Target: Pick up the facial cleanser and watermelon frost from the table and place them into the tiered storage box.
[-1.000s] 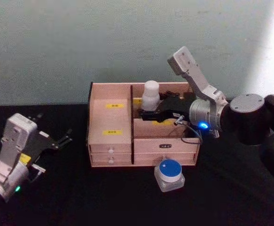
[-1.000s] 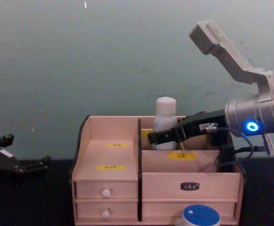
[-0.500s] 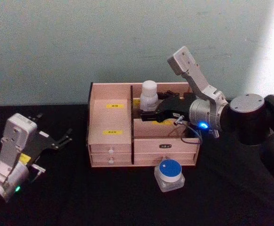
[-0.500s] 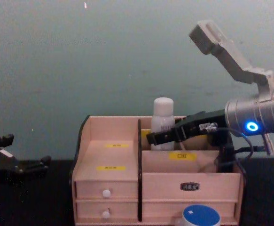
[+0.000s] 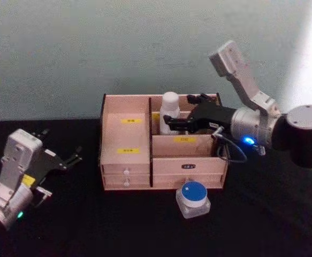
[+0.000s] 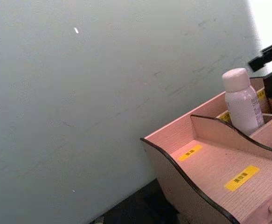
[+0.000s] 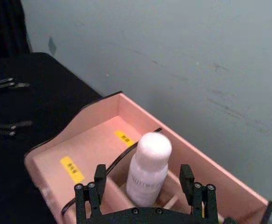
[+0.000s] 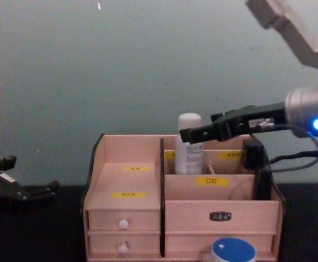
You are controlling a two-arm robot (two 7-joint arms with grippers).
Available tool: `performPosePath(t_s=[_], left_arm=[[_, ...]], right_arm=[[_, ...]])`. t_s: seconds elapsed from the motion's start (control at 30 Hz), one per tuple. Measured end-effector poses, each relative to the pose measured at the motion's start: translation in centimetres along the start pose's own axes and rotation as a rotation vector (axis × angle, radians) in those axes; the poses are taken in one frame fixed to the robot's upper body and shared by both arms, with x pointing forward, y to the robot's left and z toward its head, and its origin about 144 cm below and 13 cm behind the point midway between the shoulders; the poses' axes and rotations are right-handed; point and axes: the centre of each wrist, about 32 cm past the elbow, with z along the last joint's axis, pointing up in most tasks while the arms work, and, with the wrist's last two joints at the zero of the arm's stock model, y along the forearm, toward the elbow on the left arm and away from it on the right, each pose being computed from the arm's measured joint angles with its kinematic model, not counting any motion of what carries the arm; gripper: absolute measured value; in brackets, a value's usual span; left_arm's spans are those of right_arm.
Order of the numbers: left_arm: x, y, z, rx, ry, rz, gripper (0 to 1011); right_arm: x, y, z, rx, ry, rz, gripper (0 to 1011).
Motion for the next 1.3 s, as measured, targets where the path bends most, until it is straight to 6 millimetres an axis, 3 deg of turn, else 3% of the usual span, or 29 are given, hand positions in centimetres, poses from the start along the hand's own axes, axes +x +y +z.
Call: performPosePath(t_s=[0.67,0.93,1.3], left_arm=[[0.0,0.0,0.0,0.000,0.000,0.000,1001],[0.0,0.0,0.0,0.000,0.000,0.000,1001],[0.0,0.0,0.0,0.000,0.000,0.000,1001]], right_arm=[[-2.8,-10.1,-3.7,-0.064,0.011,0.071,1000],[-3.6,-11.0,-5.0,-0.118,0.019,0.094,1000],[-4.2,-10.0,-6.9,-0.193,0.056,0.117,1000]])
